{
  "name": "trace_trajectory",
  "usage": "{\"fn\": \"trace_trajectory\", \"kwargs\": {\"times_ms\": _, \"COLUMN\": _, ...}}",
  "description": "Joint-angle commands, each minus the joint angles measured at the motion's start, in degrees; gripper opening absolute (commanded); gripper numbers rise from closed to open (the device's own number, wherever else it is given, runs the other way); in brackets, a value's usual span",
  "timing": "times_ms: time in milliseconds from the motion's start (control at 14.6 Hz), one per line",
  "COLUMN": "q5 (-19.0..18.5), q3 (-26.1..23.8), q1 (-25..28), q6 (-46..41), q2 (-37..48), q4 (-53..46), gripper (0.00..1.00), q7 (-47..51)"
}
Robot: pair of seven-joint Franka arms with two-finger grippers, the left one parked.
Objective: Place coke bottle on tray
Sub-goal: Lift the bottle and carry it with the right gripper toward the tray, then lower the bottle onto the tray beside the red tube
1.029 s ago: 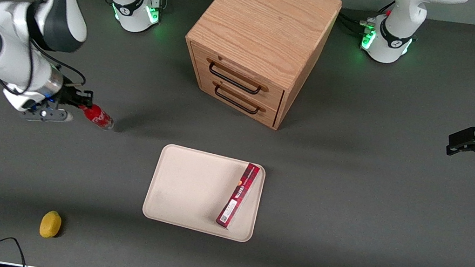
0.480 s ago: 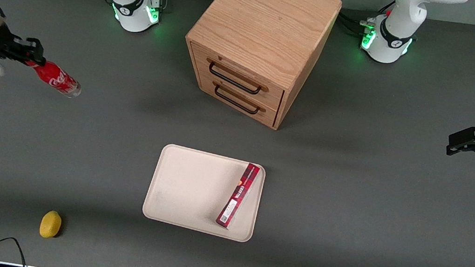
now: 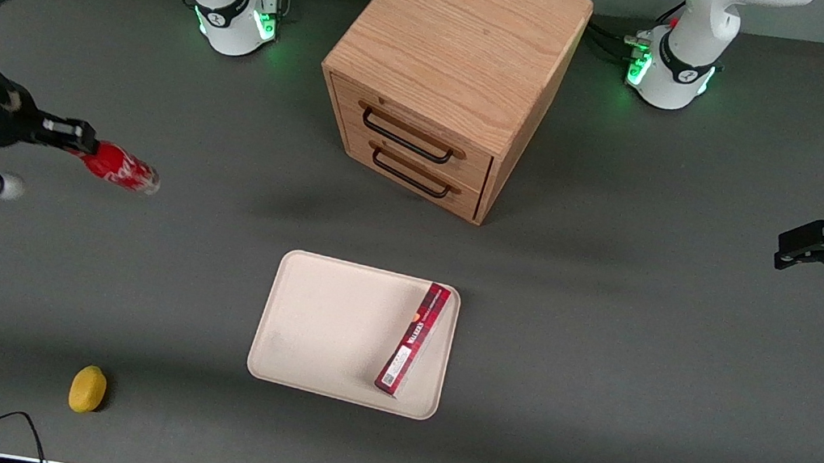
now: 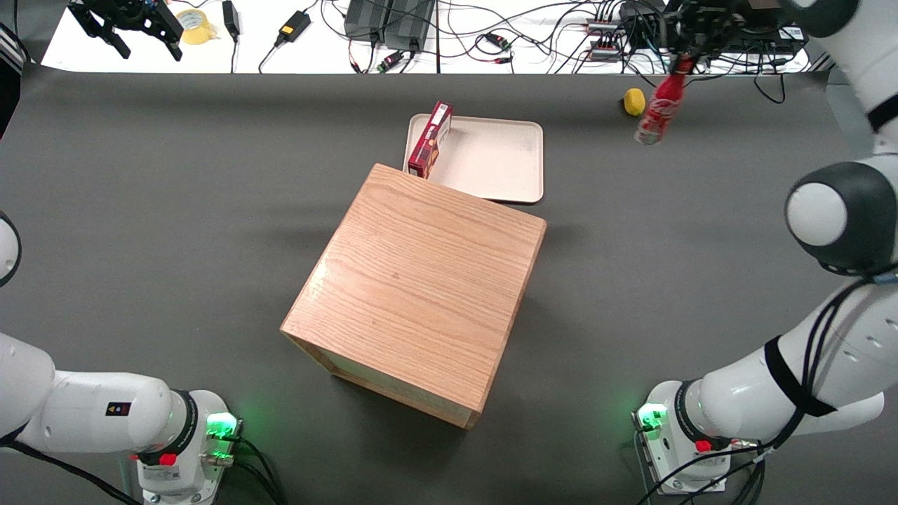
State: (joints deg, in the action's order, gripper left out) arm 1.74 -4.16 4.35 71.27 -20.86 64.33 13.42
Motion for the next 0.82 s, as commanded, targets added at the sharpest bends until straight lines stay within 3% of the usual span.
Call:
{"fn": "trace_trajectory", "kwargs": {"times_ms": 0, "q5": 0.98, "q3": -3.12, "q1": 2.24, "q6": 2.36, "q2": -8.92, "q4": -9.39, "gripper": 0.0, "q7": 10.8}}
{"fn": "trace_trajectory", "kwargs": {"times_ms": 480, "q5": 0.37, "q3": -2.35, "q1": 11.02, "q6": 21.25, "q2": -19.65, "q4": -9.66, "gripper": 0.0, "q7": 24.01}}
{"fn": "trace_trajectory", "kwargs": {"times_ms": 755, "q5": -2.09, "q3": -0.5, "q1": 13.41, "q6": 27.34, "q2": -23.7, "q4": -9.49, "gripper": 0.0, "q7": 24.64}}
